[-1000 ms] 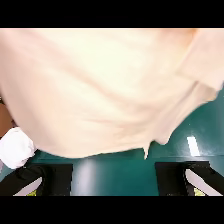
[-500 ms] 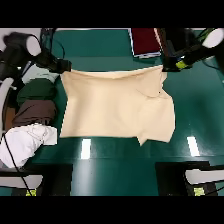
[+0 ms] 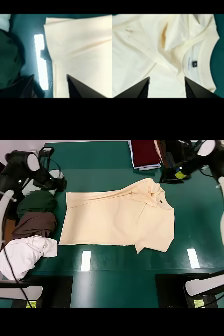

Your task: Fold the shirts.

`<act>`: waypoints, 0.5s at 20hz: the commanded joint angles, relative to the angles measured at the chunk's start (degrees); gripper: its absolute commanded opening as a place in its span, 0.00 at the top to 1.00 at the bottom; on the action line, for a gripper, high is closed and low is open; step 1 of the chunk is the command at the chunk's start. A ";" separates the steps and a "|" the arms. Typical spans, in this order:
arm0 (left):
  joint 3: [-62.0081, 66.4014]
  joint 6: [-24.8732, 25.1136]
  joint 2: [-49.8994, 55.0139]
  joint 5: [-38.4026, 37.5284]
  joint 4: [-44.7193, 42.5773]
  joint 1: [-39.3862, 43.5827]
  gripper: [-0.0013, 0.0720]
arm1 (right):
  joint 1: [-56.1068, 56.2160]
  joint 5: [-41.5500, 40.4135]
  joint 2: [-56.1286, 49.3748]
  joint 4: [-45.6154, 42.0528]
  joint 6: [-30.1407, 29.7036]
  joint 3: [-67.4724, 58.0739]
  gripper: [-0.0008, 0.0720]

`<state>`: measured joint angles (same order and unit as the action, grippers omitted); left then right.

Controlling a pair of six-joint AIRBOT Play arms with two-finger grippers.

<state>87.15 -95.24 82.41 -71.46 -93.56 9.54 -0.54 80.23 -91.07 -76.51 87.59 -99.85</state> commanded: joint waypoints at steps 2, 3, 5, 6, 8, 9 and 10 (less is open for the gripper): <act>-16.65 0.26 -11.82 -2.58 -0.17 -0.11 0.31 | -5.51 2.86 13.49 -2.67 -0.46 20.41 0.31; -21.46 0.15 -14.51 -2.69 1.40 -0.11 0.31 | -6.95 2.49 16.72 -2.67 -0.46 26.77 0.31; -28.76 0.15 -18.18 -1.53 3.37 -0.11 0.31 | -9.46 1.16 21.92 -2.60 -0.44 39.08 0.13; -31.08 -0.09 -19.21 -0.70 3.82 -0.11 0.31 | -10.49 -0.09 23.67 -2.56 -0.35 44.61 0.12; -32.83 -0.50 -19.32 0.09 5.11 -0.11 0.31 | -11.32 -2.54 25.83 -2.51 0.81 53.09 0.12; -32.85 -0.48 -19.32 0.57 5.95 -0.11 0.31 | -11.30 -3.82 26.36 -2.27 0.92 56.11 0.13; -32.83 -0.48 -19.32 1.18 6.75 -0.11 0.31 | -11.26 -5.33 26.60 -0.50 0.90 58.58 0.14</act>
<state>57.39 -95.39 64.55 -71.70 -89.41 9.43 -10.66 78.56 -67.57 -78.65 87.77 -51.96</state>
